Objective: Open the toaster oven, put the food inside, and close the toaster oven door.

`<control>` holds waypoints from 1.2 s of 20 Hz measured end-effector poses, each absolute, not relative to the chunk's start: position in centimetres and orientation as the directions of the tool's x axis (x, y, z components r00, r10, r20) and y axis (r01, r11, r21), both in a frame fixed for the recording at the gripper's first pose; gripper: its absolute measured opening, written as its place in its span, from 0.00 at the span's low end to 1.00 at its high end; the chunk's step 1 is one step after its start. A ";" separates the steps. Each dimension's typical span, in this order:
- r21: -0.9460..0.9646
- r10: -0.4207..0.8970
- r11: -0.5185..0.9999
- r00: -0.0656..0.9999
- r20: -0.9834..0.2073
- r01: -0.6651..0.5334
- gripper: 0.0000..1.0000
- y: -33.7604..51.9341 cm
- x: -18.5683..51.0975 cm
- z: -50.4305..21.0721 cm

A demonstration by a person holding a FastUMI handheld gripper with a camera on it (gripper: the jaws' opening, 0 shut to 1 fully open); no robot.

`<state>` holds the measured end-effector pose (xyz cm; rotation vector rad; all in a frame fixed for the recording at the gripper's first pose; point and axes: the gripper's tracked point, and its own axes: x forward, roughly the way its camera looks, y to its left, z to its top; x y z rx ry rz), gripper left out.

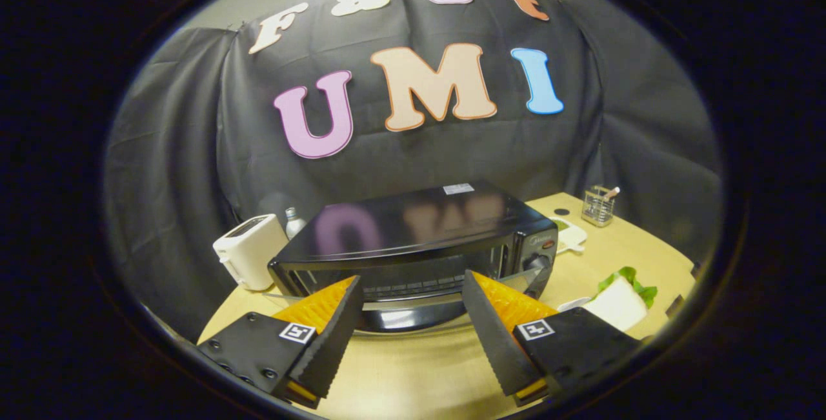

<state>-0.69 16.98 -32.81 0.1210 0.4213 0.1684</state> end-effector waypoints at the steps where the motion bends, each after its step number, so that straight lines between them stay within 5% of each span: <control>1: 0.159 0.191 0.978 0.892 -0.410 -0.137 0.98 16.9 -0.9 -32.9; 21: 0.081 0.139 0.990 0.669 -0.730 -0.118 0.97 15.0 -7.7 -36.8; 24: 0.081 0.131 0.991 0.637 -0.760 -0.106 0.89 14.6 -8.6 -37.7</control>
